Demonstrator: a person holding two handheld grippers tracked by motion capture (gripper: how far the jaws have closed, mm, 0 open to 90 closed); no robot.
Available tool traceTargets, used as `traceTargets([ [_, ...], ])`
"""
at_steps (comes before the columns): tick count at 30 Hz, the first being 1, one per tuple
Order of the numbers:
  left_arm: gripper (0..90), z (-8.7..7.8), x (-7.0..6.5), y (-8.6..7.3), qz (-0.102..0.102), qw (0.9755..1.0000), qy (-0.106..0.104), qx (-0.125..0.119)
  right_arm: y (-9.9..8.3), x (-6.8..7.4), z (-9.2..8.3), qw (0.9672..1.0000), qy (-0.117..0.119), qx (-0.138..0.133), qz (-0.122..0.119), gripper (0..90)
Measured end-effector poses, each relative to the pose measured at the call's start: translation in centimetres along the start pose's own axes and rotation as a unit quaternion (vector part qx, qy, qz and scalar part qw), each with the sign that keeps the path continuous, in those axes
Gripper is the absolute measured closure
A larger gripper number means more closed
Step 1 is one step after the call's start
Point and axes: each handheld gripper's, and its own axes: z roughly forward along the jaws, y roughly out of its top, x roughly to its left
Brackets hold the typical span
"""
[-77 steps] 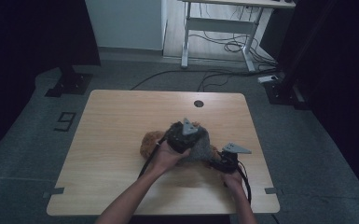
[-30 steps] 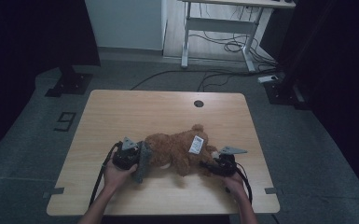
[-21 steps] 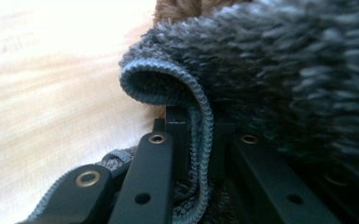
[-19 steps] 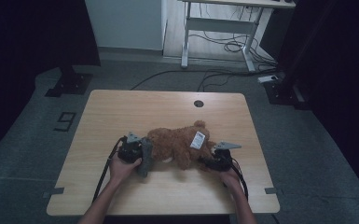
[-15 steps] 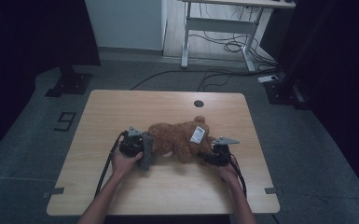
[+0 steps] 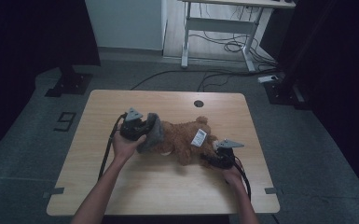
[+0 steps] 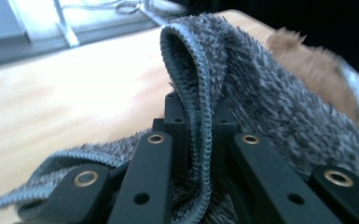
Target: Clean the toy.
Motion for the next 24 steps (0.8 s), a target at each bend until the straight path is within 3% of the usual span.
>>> traceTargets([
  [2,81.0,1.0,-0.8,1.3,0.009,0.9999,-0.008,0.001,-0.1,0.0,-0.1,1.0000,0.002,0.000,-0.004,64.1],
  [4,80.8,2.2,-1.5,1.9,0.018,0.9995,-0.011,0.022,-0.1,0.0,-0.1,1.0000,0.002,0.001,-0.007,64.1],
  [7,80.5,4.3,-2.1,1.4,0.023,0.9976,0.000,0.065,-0.1,0.0,-0.2,1.0000,0.005,0.001,-0.007,64.0],
  [9,80.8,4.6,-2.1,0.7,0.020,0.9975,0.002,0.067,-0.1,0.0,-0.3,1.0000,0.006,-0.001,-0.005,63.9],
  [12,81.3,4.2,-2.1,-0.2,0.020,0.9978,-0.004,0.063,-0.2,-0.1,-0.3,1.0000,0.008,-0.004,-0.002,63.5],
  [16,81.7,3.2,-2.9,-1.5,0.036,0.9980,0.001,0.052,-0.3,-0.1,-0.5,0.9999,0.008,-0.004,0.004,61.5],
  [20,81.8,1.7,-4.0,-3.0,0.047,0.9983,0.002,0.033,-0.2,-0.1,-1.5,0.9999,0.010,-0.004,0.010,43.8],
  [24,81.8,0.2,-4.6,-4.1,0.050,0.9985,-0.009,0.021,-0.1,-0.1,-2.8,0.9997,0.019,-0.013,0.001,37.1],
])
